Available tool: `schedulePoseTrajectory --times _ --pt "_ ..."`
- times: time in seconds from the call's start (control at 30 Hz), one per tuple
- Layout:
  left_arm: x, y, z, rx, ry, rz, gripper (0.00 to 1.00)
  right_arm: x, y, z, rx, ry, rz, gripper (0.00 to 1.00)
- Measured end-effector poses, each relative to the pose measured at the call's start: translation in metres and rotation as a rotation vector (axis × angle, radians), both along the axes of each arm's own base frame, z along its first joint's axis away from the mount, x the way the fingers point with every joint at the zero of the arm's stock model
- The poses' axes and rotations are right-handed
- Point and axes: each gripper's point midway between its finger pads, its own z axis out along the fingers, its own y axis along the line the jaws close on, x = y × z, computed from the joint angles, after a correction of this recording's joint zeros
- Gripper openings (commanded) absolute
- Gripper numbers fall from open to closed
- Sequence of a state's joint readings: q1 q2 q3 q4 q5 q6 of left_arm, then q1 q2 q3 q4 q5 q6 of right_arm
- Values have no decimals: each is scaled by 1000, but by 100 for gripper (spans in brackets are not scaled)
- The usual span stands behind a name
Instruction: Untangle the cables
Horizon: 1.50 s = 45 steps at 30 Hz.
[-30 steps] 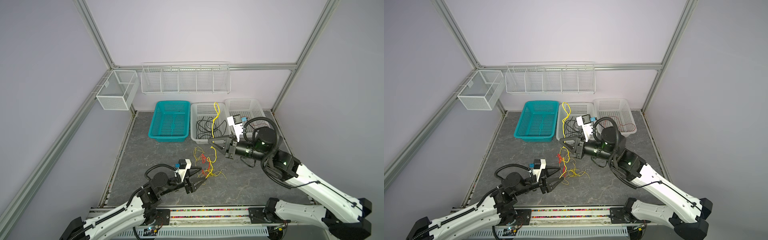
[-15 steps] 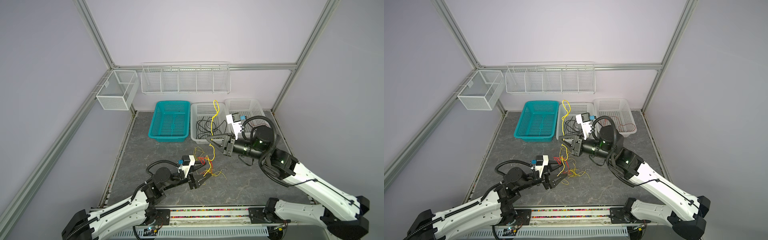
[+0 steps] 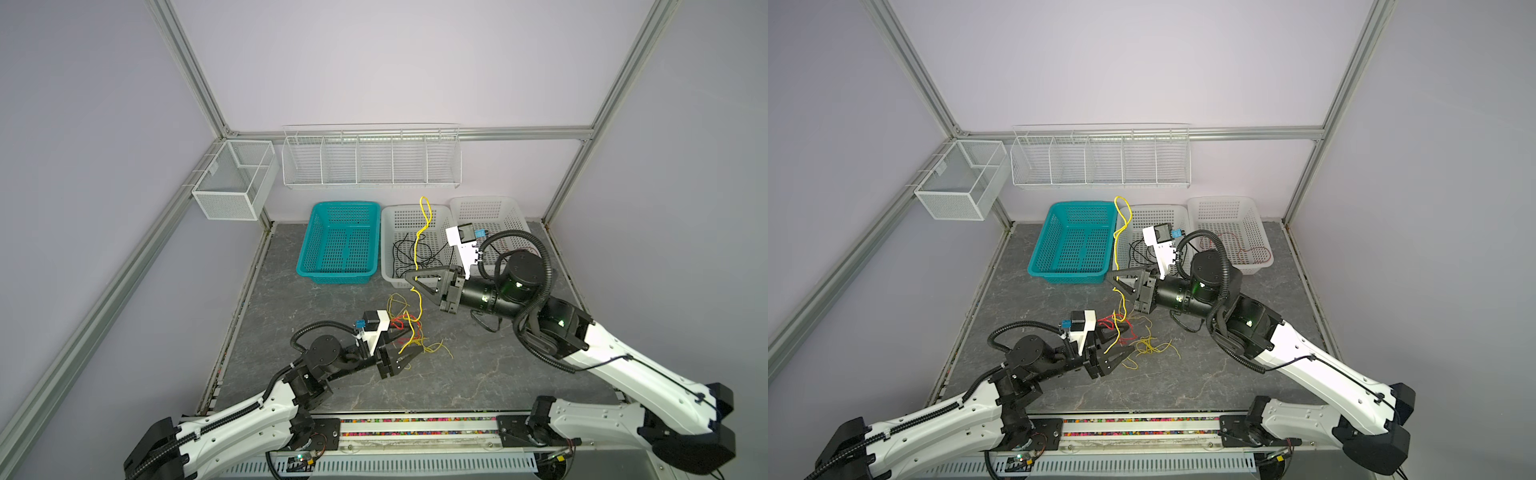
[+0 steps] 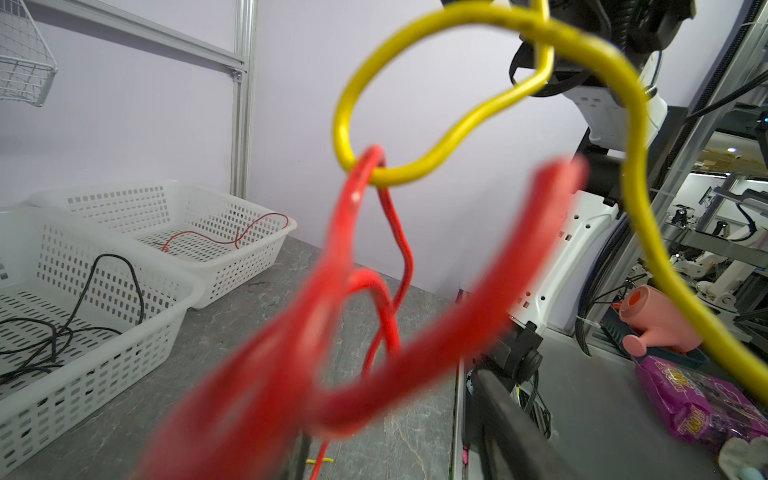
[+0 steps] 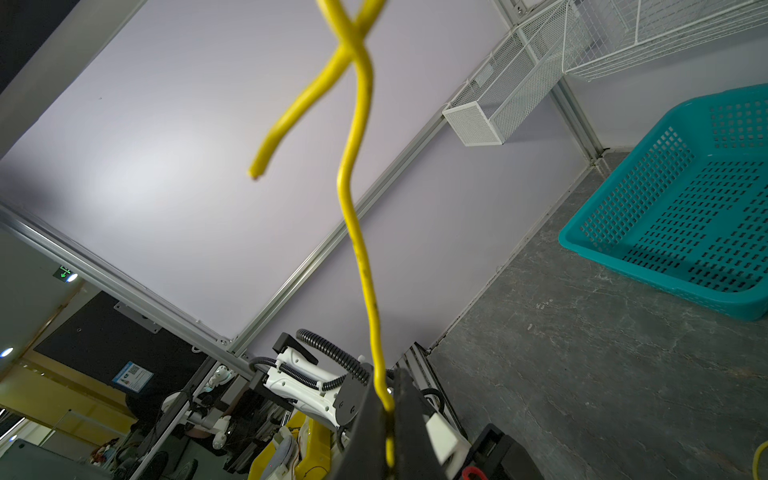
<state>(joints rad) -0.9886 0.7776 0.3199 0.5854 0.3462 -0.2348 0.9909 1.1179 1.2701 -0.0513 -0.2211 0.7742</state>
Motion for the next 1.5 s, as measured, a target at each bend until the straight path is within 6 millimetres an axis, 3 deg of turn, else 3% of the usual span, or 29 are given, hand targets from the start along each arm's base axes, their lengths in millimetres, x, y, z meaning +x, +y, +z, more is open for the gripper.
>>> schedulePoseTrajectory --times 0.3,0.6,0.97,1.13,1.33,1.5 --pt "3 -1 -1 -1 1 10 57 -3 2 6 24 -1 -6 6" --pt "4 0 7 -29 -15 20 23 -5 7 9 47 2 -7 6" --pt "8 2 10 -49 -5 42 0 -4 9 2 48 18 -20 6" --pt "8 5 10 -58 -5 55 0 -3 8 -2 43 21 -34 6" --pt "3 11 8 -69 17 46 0 2 -13 2 49 -1 -123 6" --pt "-5 17 -3 -51 63 21 0 12 -53 -7 8 -24 -271 6"
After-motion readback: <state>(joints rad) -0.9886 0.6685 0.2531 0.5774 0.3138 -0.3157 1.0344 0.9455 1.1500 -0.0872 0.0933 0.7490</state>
